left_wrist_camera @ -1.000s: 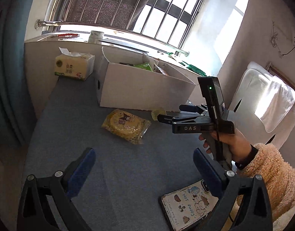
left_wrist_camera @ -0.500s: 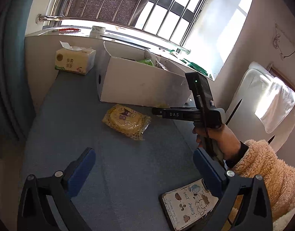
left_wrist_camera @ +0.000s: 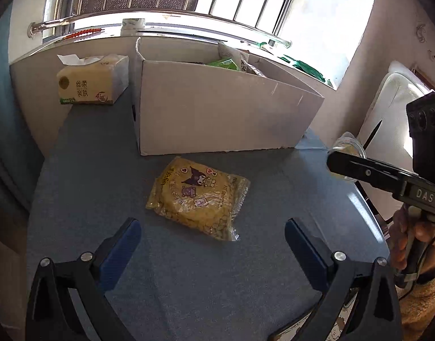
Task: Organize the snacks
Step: 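Grasp yellow cartoon cracker bag with left tool while right tool grasps jelly cup, drop both in box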
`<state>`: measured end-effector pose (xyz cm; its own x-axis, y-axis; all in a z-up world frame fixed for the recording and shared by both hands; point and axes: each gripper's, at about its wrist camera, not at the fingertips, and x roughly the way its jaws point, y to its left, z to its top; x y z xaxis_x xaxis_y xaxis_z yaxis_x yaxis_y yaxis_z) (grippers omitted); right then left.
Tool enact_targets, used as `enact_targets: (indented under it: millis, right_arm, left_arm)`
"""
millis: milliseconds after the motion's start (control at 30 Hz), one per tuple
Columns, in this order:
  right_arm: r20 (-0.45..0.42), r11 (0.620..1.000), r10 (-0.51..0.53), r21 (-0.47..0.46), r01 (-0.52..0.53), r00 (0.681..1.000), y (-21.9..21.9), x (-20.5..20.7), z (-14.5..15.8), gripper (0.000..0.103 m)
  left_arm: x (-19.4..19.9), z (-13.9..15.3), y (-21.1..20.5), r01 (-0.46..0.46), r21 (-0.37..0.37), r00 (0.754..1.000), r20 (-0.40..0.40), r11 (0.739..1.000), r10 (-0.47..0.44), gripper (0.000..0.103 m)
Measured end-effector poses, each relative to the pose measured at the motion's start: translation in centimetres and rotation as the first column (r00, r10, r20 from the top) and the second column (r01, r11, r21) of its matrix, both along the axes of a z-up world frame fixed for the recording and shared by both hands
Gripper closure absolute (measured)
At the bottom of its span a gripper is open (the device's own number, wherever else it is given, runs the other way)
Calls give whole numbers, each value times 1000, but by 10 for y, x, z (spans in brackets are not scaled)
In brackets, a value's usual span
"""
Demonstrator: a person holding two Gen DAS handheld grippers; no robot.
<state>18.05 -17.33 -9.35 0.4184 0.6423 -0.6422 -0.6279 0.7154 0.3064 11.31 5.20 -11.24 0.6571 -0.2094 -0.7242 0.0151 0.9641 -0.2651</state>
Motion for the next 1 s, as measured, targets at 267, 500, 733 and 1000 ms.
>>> enact_targets:
  millis: [267,500,733,1000]
  right_arm:
    - [-14,998,-26,53,27,1000,-30,-37,7,57]
    - [-18,997,-47,60,48,999,-39,-40,3,57]
    - [-20,996,-44,74,45,999,-37,-37,4,57]
    - [-8,990,-52,131,52,999,-18,5,42,57]
  left_arm:
    - [59,-36,-15,98,153,991,-102,983,-83,1]
    - [51,-24,-17,104,128,994,-53,986,-98,26]
    - [7,27,-4,44,62,993,107,997,-50,26]
    - [18,98,14,19,-28,966,259,999,-11,26]
